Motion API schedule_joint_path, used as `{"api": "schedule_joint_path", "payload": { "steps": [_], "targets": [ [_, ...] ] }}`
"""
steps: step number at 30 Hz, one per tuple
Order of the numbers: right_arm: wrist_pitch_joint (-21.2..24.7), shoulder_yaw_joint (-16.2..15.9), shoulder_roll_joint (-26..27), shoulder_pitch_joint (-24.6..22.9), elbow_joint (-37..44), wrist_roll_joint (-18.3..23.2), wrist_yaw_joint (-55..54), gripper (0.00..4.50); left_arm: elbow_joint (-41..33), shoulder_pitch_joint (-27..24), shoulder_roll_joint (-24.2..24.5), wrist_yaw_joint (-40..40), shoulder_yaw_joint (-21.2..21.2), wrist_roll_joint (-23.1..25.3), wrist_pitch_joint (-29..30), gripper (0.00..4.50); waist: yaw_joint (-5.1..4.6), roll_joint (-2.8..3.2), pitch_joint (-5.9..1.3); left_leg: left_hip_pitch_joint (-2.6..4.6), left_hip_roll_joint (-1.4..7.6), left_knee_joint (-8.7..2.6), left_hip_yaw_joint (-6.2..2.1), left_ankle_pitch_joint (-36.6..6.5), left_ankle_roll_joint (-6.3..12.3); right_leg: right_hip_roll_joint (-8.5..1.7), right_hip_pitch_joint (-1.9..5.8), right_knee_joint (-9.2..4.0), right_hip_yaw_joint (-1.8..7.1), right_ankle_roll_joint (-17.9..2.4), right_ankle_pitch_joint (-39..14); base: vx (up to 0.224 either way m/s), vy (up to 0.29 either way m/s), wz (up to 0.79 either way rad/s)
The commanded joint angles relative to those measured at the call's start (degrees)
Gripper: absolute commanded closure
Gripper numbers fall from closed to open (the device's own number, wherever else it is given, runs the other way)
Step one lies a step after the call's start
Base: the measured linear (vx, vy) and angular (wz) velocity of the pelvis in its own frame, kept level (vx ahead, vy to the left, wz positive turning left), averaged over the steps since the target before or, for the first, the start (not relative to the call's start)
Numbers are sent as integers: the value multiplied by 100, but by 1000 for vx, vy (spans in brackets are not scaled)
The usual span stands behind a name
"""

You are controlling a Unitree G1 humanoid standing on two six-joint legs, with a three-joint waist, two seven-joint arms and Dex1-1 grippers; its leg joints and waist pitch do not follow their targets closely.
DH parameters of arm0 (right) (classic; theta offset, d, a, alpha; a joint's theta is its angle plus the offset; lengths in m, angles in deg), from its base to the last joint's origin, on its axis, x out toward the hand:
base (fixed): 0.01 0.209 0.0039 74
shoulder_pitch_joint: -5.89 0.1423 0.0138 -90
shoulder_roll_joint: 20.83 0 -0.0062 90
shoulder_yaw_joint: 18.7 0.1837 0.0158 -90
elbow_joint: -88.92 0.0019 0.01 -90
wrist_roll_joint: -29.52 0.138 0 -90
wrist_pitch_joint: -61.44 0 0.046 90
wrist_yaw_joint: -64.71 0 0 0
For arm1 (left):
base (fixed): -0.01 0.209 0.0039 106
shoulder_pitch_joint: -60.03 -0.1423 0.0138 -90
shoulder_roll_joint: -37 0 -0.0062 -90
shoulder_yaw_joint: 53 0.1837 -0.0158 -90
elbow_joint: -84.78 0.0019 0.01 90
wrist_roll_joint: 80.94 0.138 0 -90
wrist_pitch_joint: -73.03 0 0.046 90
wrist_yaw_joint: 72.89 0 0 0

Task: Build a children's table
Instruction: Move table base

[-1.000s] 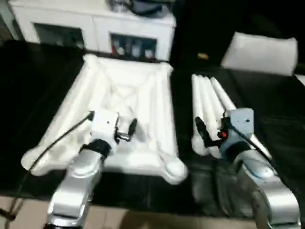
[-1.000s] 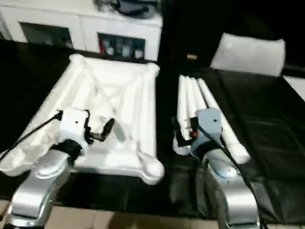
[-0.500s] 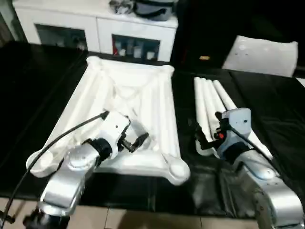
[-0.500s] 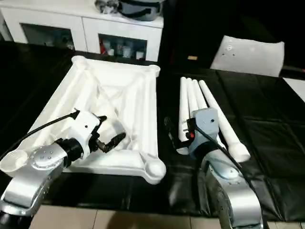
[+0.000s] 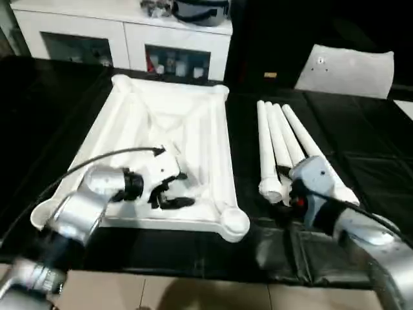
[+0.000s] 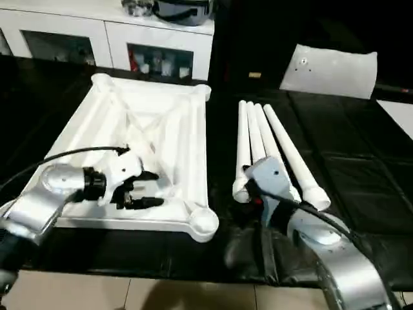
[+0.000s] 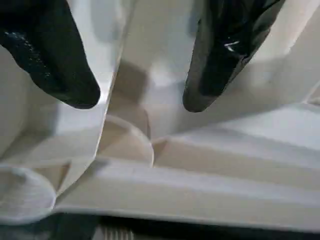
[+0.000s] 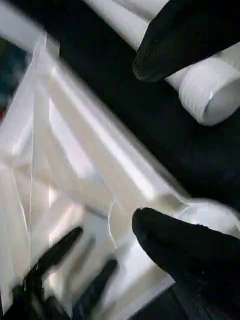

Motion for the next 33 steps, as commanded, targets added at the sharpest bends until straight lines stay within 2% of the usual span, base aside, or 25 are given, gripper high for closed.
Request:
{"api": "schedule_joint_path", "payload": {
  "steps": [1,2,3,5,7,11,12,16,18,20,22,24,27,30,33],
  "targets": [
    [49,-46,-143,-41,152,95,174,0,198,161,39,-170,145,86,-124,142,34,92,-276,96,307,-492,-58,-831,67,-395,106,-383,201,-1313,121,0,0,0],
    [41,-77,-190,-67,183,107,243,0,266,199,49,-215,175,101,-130,165,44,120,-274,98,309,-494,-60,-835,63,-398,109,-379,200,-1339,127,0,0,0],
    [38,-102,-229,-99,218,127,311,0,316,226,55,-270,199,108,-116,165,50,103,-274,105,321,-494,-55,-849,64,-396,116,-381,200,-1368,138,0,0,0],
    [36,-148,-316,-153,294,173,429,0,463,295,53,-406,232,136,-156,171,62,117,-268,106,326,-499,-51,-849,77,-405,117,-379,204,-1402,133,0,0,0],
    [82,-175,-385,-186,352,237,533,0,594,361,45,-546,251,143,-148,202,67,115,-255,124,333,-509,-43,-958,62,-407,103,-403,207,-1426,-49,0,0,0],
    [129,-187,-453,-202,376,317,612,0,719,422,6,-613,242,140,-184,220,98,114,-240,130,343,-520,-38,-1119,-1,-413,90,-423,213,-1432,-331,0,0,0],
    [129,-187,-453,-202,376,317,612,0,719,422,6,-613,242,140,-184,244,106,112,-242,134,345,-519,-39,-1136,-11,-415,91,-423,213,-1428,-371,0,0,0],
    [176,-191,-516,-220,409,417,742,0,980,531,-87,-612,267,208,-262,267,133,125,-248,127,345,-516,-35,-1013,0,-416,100,-412,219,-1425,-221,0,0,0],
    [205,-195,-563,-227,421,478,790,0,1096,569,-146,-606,263,257,-323,291,139,122,-251,127,350,-515,-37,-970,15,-422,106,-408,219,-1432,-150,0,0,0],
    [245,-197,-631,-251,433,558,873,0,1270,629,-221,-536,279,337,-407,293,145,105,-248,129,352,-511,-34,-949,51,-423,108,-412,216,-1446,-135,0,0,0],
    [247,-197,-639,-254,433,564,885,0,1294,638,-226,-527,288,355,-412,300,142,105,-240,121,355,-519,-36,-1028,36,-434,108,-420,218,-1449,-254,0,0,0],
    [252,-204,-665,-263,437,582,917,0,1339,654,-234,-524,316,388,-388,326,135,118,-228,127,356,-529,-39,-1155,4,-435,94,-440,222,-1432,-468,0,0,0],
    [258,-199,-698,-272,449,593,959,0,1413,680,-241,-566,359,434,-415,336,133,100,-216,132,359,-538,-39,-1251,-31,-435,77,-463,229,-1384,-704,0,0,0],
    [266,-202,-747,-271,462,630,945,0,1496,693,-262,-641,364,478,-435,367,125,90,-214,130,361,-543,-41,-1306,-46,-436,69,-478,233,-1346,-838,0,0,0],
    [255,-213,-751,-275,462,604,908,0,1483,638,-239,-665,359,472,-371,384,126,123,-207,139,364,-556,-52,-1386,-87,-441,55,-483,232,-1321,-945,0,0,0]
  ]
}}
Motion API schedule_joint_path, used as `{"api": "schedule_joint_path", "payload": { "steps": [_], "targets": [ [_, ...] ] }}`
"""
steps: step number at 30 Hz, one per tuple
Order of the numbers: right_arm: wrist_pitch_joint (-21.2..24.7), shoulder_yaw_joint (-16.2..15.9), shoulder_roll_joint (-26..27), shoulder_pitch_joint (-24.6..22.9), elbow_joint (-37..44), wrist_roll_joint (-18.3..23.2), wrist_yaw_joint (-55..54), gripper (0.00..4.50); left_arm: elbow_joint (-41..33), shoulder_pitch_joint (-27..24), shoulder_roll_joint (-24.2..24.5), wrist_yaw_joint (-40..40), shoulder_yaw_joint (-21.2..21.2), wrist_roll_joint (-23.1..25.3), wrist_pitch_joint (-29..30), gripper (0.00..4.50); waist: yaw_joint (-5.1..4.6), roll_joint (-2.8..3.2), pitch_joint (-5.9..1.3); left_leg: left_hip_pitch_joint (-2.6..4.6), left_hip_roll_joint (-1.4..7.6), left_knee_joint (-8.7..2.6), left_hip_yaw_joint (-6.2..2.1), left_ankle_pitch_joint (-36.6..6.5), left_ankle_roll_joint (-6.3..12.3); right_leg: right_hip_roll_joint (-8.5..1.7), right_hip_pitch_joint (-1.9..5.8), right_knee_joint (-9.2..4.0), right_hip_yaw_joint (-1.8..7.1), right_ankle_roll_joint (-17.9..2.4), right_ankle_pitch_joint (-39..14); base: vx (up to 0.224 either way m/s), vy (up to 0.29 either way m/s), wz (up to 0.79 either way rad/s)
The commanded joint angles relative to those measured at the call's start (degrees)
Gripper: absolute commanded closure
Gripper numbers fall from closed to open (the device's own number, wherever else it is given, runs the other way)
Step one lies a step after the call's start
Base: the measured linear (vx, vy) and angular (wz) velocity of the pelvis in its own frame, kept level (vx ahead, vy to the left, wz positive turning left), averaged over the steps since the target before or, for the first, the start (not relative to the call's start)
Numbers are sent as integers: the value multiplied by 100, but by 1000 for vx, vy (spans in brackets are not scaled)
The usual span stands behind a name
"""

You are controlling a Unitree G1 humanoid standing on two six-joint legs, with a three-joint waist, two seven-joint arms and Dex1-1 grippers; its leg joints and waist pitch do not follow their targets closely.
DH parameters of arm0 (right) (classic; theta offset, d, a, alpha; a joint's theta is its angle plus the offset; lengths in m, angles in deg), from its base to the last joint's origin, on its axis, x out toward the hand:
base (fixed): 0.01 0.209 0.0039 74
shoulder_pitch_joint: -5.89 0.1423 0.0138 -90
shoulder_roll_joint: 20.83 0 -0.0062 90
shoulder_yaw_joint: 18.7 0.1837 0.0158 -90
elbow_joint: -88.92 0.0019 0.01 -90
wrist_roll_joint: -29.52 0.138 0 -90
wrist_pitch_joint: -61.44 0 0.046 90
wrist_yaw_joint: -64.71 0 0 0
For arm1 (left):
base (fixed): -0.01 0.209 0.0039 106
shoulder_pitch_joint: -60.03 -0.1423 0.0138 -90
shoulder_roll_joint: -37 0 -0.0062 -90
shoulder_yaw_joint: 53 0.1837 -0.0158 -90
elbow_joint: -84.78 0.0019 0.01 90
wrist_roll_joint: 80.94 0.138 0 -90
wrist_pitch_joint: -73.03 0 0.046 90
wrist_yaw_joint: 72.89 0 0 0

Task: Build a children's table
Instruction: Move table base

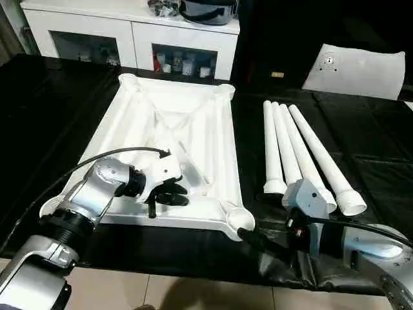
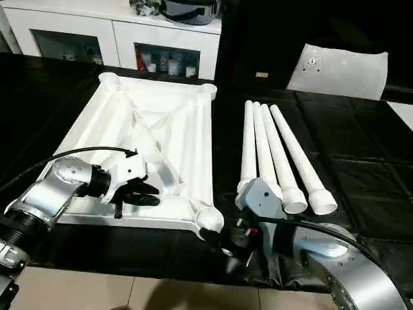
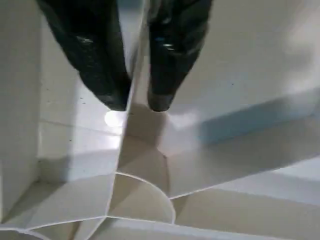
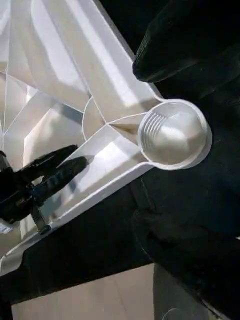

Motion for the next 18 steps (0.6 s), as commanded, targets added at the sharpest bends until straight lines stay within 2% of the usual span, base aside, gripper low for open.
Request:
{"api": "schedule_joint_path", "payload": {
  "steps": [1,2,3,4,5,7,9,10,12,13,15,16,18],
  "targets": [
    [67,19,-85,0,82,-11,-25,0,105,13,-3,76,52,121,74,384,-7,71,-237,104,347,-530,-88,-1393,-90,-435,43,-480,225,-1297,-934,0,0,0],
    [60,15,-84,-2,82,-23,-32,0,109,8,-4,104,39,122,68,399,-9,67,-238,99,346,-531,-90,-1388,-91,-436,46,-478,226,-1298,-922,0,0,0],
    [23,-6,-82,-9,80,-82,-66,0,162,5,-20,293,-27,151,-8,411,-3,106,-239,101,346,-533,-95,-1387,-100,-440,45,-473,226,-1303,-904,0,0,0],
    [18,-9,-81,-9,79,-92,-74,0,192,15,-33,365,-51,160,-24,414,-10,83,-243,94,344,-529,-90,-1382,-96,-432,52,-477,229,-1311,-837,0,0,0],
    [-2,-18,-72,-11,71,-133,-111,0,356,75,-107,736,-171,202,-86,418,-5,105,-244,90,339,-524,-91,-1366,-92,-429,52,-472,227,-1319,-806,0,0,0],
    [-30,-1,-1,-26,43,-204,-243,0,666,169,-223,1299,-437,231,-331,426,-14,80,-242,78,338,-520,-88,-1390,-82,-432,67,-483,226,-1329,-826,0,0,0],
    [-44,12,25,-37,27,-211,-311,0,701,172,-204,1319,-456,260,-329,442,-18,57,-245,65,320,-509,-88,-1319,-54,-436,76,-488,231,-1289,-891,0,0,0],
    [-61,10,32,-32,8,-229,-346,0,707,169,-200,1344,-478,261,-319,444,-67,49,-254,35,314,-512,-103,-1189,-36,-437,100,-479,230,-1235,-863,0,0,0],
    [-75,14,58,-6,-30,-259,-404,0,713,165,-203,1383,-513,250,-340,447,-123,35,-275,22,309,-487,-101,-965,45,-422,111,-452,230,-1280,-504,0,0,0],
    [-104,5,81,44,-82,-290,-442,0,726,166,-207,1442,-548,245,-358,447,-117,36,-305,36,309,-456,-83,-745,128,-417,112,-422,234,-1339,-137,0,0,0],
    [-108,1,90,73,-105,-298,-453,0,747,170,-215,1456,-559,239,-385,447,-108,39,-315,32,301,-440,-70,-514,239,-405,115,-394,232,-1412,254,0,0,0],
    [-111,-5,107,113,-125,-311,-468,0,833,181,-243,1436,-561,228,-617,447,-74,14,-323,27,294,-424,-45,-289,393,-391,122,-372,230,-1485,692,0,0,0],
    [-118,-14,127,143,-131,-321,-501,0,901,169,-289,1339,-584,170,-908,447,-50,21,-311,33,300,-433,-36,-332,431,-398,123,-369,223,-1522,689,0,0,0]
  ]
}}
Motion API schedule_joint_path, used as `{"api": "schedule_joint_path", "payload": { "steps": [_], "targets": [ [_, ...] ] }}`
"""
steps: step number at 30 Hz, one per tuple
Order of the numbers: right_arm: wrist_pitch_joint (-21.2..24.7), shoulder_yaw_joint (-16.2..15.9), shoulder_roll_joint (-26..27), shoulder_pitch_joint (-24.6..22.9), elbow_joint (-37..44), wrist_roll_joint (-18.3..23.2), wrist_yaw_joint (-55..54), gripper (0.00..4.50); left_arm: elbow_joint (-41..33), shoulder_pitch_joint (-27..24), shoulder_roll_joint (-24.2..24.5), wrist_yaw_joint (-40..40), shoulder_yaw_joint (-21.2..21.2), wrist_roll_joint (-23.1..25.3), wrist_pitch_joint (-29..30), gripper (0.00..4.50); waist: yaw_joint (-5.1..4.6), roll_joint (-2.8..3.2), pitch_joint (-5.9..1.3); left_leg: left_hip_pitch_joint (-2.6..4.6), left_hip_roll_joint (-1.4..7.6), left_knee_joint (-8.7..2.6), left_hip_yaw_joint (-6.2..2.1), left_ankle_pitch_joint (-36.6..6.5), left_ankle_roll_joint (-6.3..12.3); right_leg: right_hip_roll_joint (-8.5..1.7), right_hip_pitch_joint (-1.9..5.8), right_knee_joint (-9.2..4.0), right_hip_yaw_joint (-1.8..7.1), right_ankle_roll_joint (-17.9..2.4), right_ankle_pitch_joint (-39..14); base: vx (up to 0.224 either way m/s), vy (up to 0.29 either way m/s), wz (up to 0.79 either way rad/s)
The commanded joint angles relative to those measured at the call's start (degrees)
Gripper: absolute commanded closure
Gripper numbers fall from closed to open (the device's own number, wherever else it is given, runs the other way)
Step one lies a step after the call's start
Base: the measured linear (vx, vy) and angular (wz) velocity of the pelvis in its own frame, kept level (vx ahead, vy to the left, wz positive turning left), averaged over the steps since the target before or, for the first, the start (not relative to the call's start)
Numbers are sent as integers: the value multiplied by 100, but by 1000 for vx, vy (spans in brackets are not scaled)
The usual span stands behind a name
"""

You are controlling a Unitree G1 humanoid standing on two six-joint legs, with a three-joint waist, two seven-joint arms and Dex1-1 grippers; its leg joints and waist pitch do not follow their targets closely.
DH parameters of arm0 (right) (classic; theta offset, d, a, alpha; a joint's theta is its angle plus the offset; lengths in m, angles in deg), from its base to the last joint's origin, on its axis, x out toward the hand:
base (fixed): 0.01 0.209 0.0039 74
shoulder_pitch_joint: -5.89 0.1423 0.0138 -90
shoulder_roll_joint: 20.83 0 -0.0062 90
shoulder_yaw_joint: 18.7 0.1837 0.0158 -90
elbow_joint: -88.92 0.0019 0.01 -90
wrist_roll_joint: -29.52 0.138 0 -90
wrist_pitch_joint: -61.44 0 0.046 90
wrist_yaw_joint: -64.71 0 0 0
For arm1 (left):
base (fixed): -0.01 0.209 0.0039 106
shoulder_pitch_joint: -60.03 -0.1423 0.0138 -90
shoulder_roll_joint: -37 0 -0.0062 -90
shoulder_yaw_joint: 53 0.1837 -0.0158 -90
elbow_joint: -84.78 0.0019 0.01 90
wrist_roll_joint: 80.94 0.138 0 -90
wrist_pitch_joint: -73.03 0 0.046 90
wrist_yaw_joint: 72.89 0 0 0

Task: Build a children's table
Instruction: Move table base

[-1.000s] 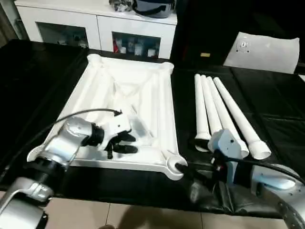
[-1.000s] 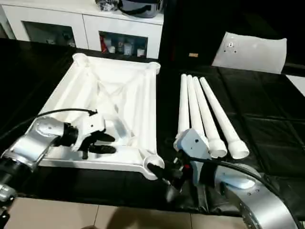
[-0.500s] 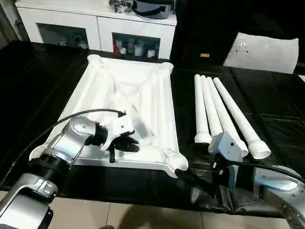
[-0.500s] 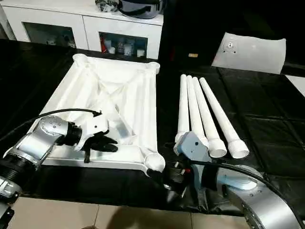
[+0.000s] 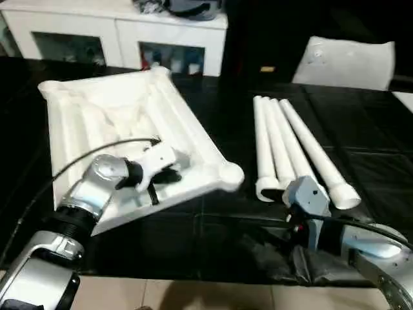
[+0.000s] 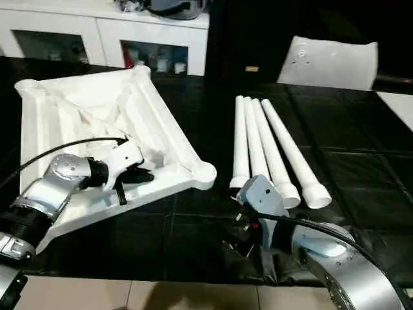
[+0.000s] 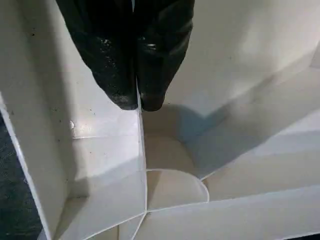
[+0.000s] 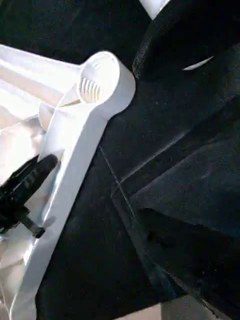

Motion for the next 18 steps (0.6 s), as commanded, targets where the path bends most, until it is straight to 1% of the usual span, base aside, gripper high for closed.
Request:
{"api": "schedule_joint_path", "payload": {
  "steps": [1,2,3,4,9,11,12,13,14,15,16,17,18],
  "targets": [
    [-61,4,19,77,-30,-88,-50,0,90,-54,-54,-73,-67,-118,-448,447,51,-6,-312,84,299,-377,-55,-507,394,-415,202,-383,205,-1515,510,0,0,0],
    [-63,-2,59,111,-48,-109,-119,0,11,-119,-91,-299,-115,-257,-512,447,55,-3,-311,92,309,-382,-56,-560,377,-416,199,-386,206,-1515,435,0,0,0],
    [-63,-2,59,111,-48,-109,-119,0,11,-119,-91,-299,-115,-257,-512,447,60,-7,-303,94,313,-388,-56,-580,366,-422,194,-392,208,-1511,370,0,0,0],
    [-58,-2,126,150,-74,-149,-223,0,-49,-187,-31,-518,-62,-263,-571,447,67,3,-299,105,322,-397,-54,-654,304,-423,179,-397,207,-1488,224,0,0,0],
    [-31,8,316,246,-167,-228,-489,0,3,-244,160,-696,29,-136,-752,447,89,14,-297,111,320,-407,-43,-675,210,-419,167,-393,215,-1418,131,0,0,0],
    [-108,56,610,380,-364,-389,-873,0,151,-207,306,-696,40,-10,-973,447,86,18,-292,117,314,-414,-39,-767,141,-417,151,-400,214,-1396,3,0,0,0],
    [-160,115,809,457,-488,-460,-1098,0,181,-208,370,-772,22,1,-1070,447,62,-2,-292,105,296,-421,-39,-781,86,-414,132,-398,214,-1377,-109,0,0,0],
    [-103,166,967,526,-571,-377,-1170,0,203,-203,419,-749,-4,26,-1139,447,55,-2,-295,119,295,-422,-35,-853,34,-411,130,-407,216,-1351,-233,0,0,0],
    [-75,178,1041,568,-612,-339,-1194,0,205,-204,446,-746,-24,37,-1171,447,49,5,-294,124,301,-420,-37,-863,25,-416,131,-404,222,-1350,-237,0,0,0],
    [-87,159,1105,625,-660,-365,-1240,0,175,-216,470,-767,-60,31,-1200,447,44,-5,-289,116,302,-426,-39,-870,20,-414,136,-405,222,-1342,-248,0,0,0],
    [-140,135,1204,700,-732,-455,-1368,0,127,-231,482,-733,-120,17,-1280,447,43,10,-298,116,309,-424,-40,-754,11,-411,143,-380,219,-1334,-65,0,0,0],
    [-163,126,1248,729,-762,-495,-1434,0,111,-236,484,-714,-149,11,-1326,423,37,13,-299,115,303,-426,-36,-719,13,-403,142,-374,216,-1335,8,0,0,0],
    [-147,109,1356,853,-908,-611,-1627,0,-17,-284,517,-797,-214,-84,-1258,423,37,15,-300,118,301,-421,-32,-657,12,-409,140,-362,217,-1353,113,0,0,0]
  ]
}}
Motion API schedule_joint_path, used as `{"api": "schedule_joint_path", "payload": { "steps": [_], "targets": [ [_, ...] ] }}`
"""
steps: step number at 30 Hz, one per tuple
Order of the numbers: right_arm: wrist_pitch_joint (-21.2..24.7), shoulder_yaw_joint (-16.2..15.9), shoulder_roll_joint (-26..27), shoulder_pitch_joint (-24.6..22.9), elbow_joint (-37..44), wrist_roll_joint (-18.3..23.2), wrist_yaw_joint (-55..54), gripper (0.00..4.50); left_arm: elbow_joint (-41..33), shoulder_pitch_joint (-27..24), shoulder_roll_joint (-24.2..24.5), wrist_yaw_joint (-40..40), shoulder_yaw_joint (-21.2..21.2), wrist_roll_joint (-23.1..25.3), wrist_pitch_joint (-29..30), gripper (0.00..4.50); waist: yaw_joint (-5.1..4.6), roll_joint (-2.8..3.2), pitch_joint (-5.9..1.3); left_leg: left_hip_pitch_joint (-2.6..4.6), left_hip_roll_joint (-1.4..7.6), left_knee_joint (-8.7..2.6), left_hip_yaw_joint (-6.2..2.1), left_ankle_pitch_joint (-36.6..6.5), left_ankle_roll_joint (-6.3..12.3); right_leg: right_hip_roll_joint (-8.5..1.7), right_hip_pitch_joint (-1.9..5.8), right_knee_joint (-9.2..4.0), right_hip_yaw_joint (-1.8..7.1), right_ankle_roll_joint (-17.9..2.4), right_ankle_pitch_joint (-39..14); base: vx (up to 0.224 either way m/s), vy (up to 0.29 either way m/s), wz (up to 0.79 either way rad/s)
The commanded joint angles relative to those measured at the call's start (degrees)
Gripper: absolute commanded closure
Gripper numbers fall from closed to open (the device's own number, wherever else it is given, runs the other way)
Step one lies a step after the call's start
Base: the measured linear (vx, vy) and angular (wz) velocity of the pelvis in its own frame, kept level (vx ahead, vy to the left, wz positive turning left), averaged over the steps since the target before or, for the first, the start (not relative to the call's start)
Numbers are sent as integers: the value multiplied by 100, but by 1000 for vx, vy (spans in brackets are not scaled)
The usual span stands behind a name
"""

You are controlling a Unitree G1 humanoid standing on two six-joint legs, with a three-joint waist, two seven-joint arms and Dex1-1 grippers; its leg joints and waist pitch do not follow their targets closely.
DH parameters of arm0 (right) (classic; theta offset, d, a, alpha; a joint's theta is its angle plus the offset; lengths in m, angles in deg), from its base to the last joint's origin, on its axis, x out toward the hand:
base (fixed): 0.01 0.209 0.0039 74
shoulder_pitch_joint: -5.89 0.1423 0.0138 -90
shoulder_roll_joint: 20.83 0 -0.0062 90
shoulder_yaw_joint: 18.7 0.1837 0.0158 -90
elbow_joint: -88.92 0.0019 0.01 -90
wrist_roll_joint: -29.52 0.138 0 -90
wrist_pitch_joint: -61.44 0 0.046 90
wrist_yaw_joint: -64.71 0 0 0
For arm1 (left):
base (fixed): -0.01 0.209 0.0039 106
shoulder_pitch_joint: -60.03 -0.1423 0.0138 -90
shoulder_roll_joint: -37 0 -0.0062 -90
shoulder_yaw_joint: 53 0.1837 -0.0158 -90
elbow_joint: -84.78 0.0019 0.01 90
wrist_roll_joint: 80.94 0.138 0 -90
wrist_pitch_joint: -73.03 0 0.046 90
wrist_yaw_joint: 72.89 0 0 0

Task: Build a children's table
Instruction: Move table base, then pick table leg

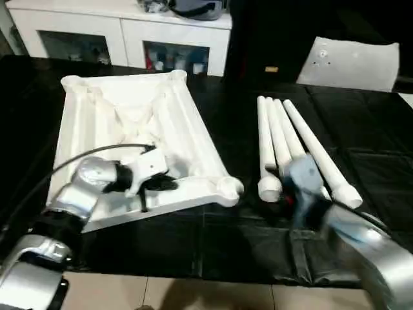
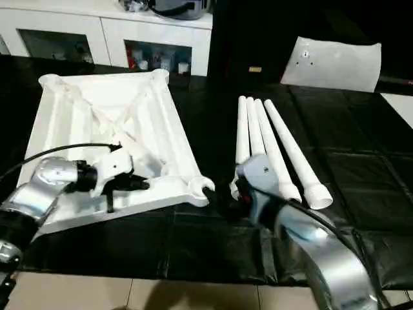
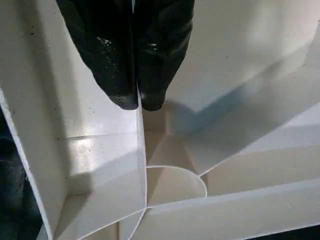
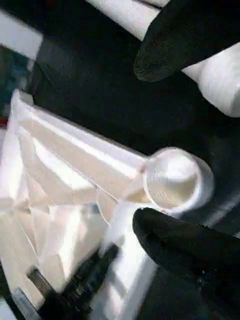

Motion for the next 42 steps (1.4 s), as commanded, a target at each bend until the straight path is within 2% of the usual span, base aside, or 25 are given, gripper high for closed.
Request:
{"api": "schedule_joint_path", "payload": {
  "steps": [1,2,3,4,5,6,7,8,9,10,11,13,14,15,16,17,18,19,20,26,33,36,42],
  "targets": [
    [-17,71,99,196,-249,-245,-360,0,-230,-92,139,-24,-193,-48,-117,423,14,25,-317,84,281,-412,-57,-600,40,-392,156,-373,198,-1361,169,0,0,0],
    [-18,59,172,294,-366,-374,-550,0,-339,-140,180,-96,-229,-109,-48,406,25,31,-322,103,291,-408,-55,-549,23,-401,148,-367,201,-1370,229,0,0,0],
    [30,22,252,436,-526,-591,-834,0,-497,-211,226,-176,-291,-211,84,406,-2,30,-323,81,279,-408,-55,-508,33,-391,160,-352,199,-1385,301,0,0,0],
    [192,9,326,541,-633,-763,-1070,0,-582,-251,253,-198,-335,-281,129,390,4,66,-324,113,279,-400,-42,-467,-4,-373,142,-344,196,-1417,422,0,0,0],
    [407,14,430,730,-823,-855,-1249,0,-753,-330,282,-185,-430,-400,212,386,-1,60,-323,113,271,-401,-41,-435,-19,-358,143,-337,192,-1424,465,0,0,0],
    [676,40,557,991,-1086,-852,-1361,0,-973,-431,308,-136,-566,-558,308,386,-30,43,-337,103,259,-403,-48,-371,-29,-362,157,-303,186,-1486,555,0,0,0],
    [859,153,701,1230,-1341,-657,-1323,0,-1215,-534,302,12,-719,-682,470,372,-10,46,-330,128,269,-401,-31,-421,-38,-356,141,-332,185,-1482,476,0,0,0],
    [859,153,701,1230,-1341,-657,-1323,0,-1215,-534,302,12,-719,-682,470,359,-25,56,-335,122,274,-386,-33,-454,-41,-377,150,-306,194,-1525,511,0,0,0],
    [923,254,813,1437,-1585,-537,-1335,0,-1446,-625,293,155,-843,-769,653,350,-14,44,-321,112,272,-401,-30,-461,-28,-370,156,-326,192,-1512,475,0,0,0],
    [859,257,884,1778,-2029,-573,-1405,0,-1929,-795,284,405,-993,-829,1061,346,2,34,-339,120,290,-385,-24,-385,-32,-378,165,-296,189,-1525,597,0,0,0],
    [783,255,913,1935,-2275,-618,-1457,0,-2131,-883,230,547,-1067,-871,1227,346,-7,24,-336,115,296,-386,-23,-348,-38,-383,165,-285,188,-1546,640,0,0,0],
    [612,295,998,2282,-2841,-678,-1528,0,-2643,-1120,26,886,-1218,-977,1507,333,21,16,-310,115,289,-391,-3,-310,-46,-365,158,-314,186,-1517,539,0,0,0],
    [562,347,1055,2416,-3060,-694,-1584,0,-2881,-1219,-77,1043,-1273,-1033,1653,333,49,22,-319,124,291,-379,11,-254,-63,-363,155,-298,193,-1493,610,0,0,0],
    [562,347,1055,2416,-3060,-694,-1584,0,-2881,-1219,-77,1043,-1273,-1033,1653,310,77,13,-325,122,285,-378,17,-179,-64,-347,164,-295,193,-1451,719,0,0,0],
    [521,380,1089,2504,-3210,-716,-1627,0,-3032,-1277,-139,1128,-1297,-1086,1765,304,111,-6,-332,131,273,-373,29,-92,-58,-326,163,-291,194,-1373,840,0,0,0],
    [424,418,1143,2671,-3499,-790,-1721,0,-3367,-1414,-233,1237,-1323,-1232,1992,301,100,-20,-349,128,291,-370,26,-92,-87,-348,169,-251,189,-1393,921,0,0,0],
    [374,440,1173,2767,-3682,-830,-1777,0,-3596,-1517,-271,1280,-1316,-1306,2123,301,99,-25,-336,104,278,-386,10,-58,-95,-348,180,-263,182,-1387,899,0,0,0],
    [279,454,1203,2938,-4007,-900,-1854,0,-4006,-1695,-320,1366,-1290,-1403,2362,298,103,-22,-342,119,287,-372,20,-87,-128,-351,171,-261,186,-1382,886,0,0,0],
    [224,502,1246,3066,-4255,-899,-1906,0,-4323,-1836,-351,1461,-1260,-1425,2545,268,97,-48,-336,104,277,-374,24,-101,-140,-337,177,-266,182,-1373,858,0,0,0],
    [15,701,1344,3507,-5178,-868,-2161,0,-5302,-2304,-409,1810,-1097,-1316,3323,262,97,-46,-328,98,249,-357,39,-143,-172,-295,170,-280,189,-1149,805,0,0,0],
    [-36,880,1361,3747,-5771,-919,-2320,0,-5658,-2498,-250,1837,-834,-1260,3652,262,85,-45,-353,61,225,-326,38,-145,-211,-273,163,-256,189,-1053,814,0,0,0],
    [-79,929,1349,3800,-5998,-911,-2347,0,-5780,-2493,-241,1889,-785,-1273,3815,262,86,-43,-331,61,225,-324,52,-341,-231,-269,131,-276,193,-1053,591,0,0,0],
    [63,1161,1414,3739,-6346,-697,-2301,0,-5818,-2369,-231,1907,-666,-1276,4010,262,79,-15,-338,60,229,-332,39,-457,-288,-266,113,-278,177,-1052,425,0,0,0]
  ]
}}
